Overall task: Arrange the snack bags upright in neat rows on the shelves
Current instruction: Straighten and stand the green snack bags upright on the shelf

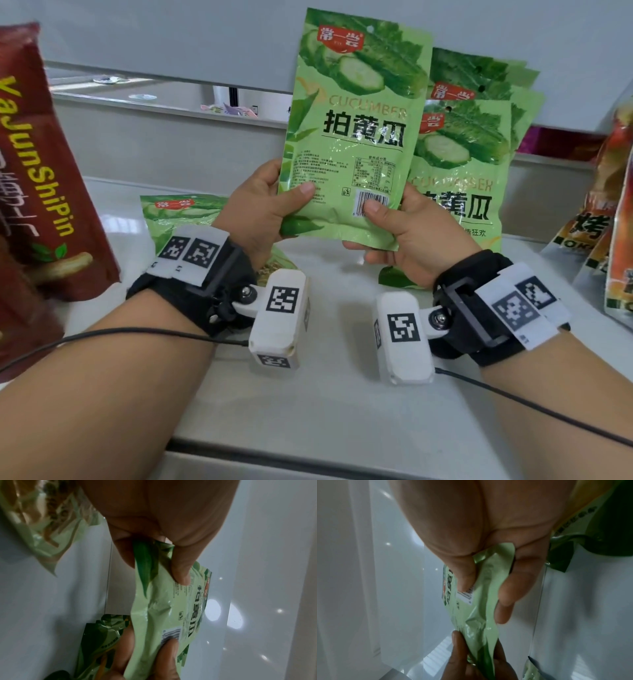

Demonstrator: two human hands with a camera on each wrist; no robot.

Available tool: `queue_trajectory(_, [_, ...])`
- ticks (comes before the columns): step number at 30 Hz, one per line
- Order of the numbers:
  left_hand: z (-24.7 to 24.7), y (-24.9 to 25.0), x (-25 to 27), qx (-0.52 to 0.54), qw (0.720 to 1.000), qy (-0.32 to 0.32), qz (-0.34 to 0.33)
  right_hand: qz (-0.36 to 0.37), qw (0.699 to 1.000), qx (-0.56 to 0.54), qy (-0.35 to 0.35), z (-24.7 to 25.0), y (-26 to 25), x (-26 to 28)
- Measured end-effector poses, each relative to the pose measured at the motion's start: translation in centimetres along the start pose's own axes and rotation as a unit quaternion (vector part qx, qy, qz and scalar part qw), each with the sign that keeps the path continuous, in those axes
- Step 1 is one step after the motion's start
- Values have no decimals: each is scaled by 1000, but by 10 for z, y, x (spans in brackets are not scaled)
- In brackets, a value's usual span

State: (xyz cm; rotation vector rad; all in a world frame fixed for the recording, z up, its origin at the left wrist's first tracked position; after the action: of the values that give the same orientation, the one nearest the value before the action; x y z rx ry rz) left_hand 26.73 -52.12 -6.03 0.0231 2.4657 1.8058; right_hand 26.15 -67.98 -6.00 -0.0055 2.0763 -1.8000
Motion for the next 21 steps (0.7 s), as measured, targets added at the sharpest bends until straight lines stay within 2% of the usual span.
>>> queue_trajectory(5, [4, -1, -4, 14, 999, 4, 30, 5, 1000, -19, -15, -1, -1, 0])
queue_trajectory(8, [8, 1, -4, 11, 1000, 15, 15, 20, 1000, 1, -15, 1, -3, -2])
queue_trajectory(12, [16, 2, -4, 25, 999, 34, 0, 29, 1000, 5, -4, 6, -4, -5])
queue_trajectory(18, [16, -1, -5, 20, 999, 33, 2, 11, 998, 36, 50, 18, 0, -7])
queue_trajectory(21, [15, -1, -5, 20, 999, 34, 2, 16, 997, 62, 50, 18, -2, -7])
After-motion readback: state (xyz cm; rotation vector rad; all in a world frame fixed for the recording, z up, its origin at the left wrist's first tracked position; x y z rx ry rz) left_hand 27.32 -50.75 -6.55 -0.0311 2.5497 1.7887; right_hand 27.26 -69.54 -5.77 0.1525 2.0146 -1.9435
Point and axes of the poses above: each hand's wrist, its own x-axis away from the middle knuckle, its own z-axis out of the back of the hand, y = z × x, the point moved 8 cm from there along -x, towards the middle knuckle, and after that the axes turned 13 degrees about z, right-handed, at the moved point
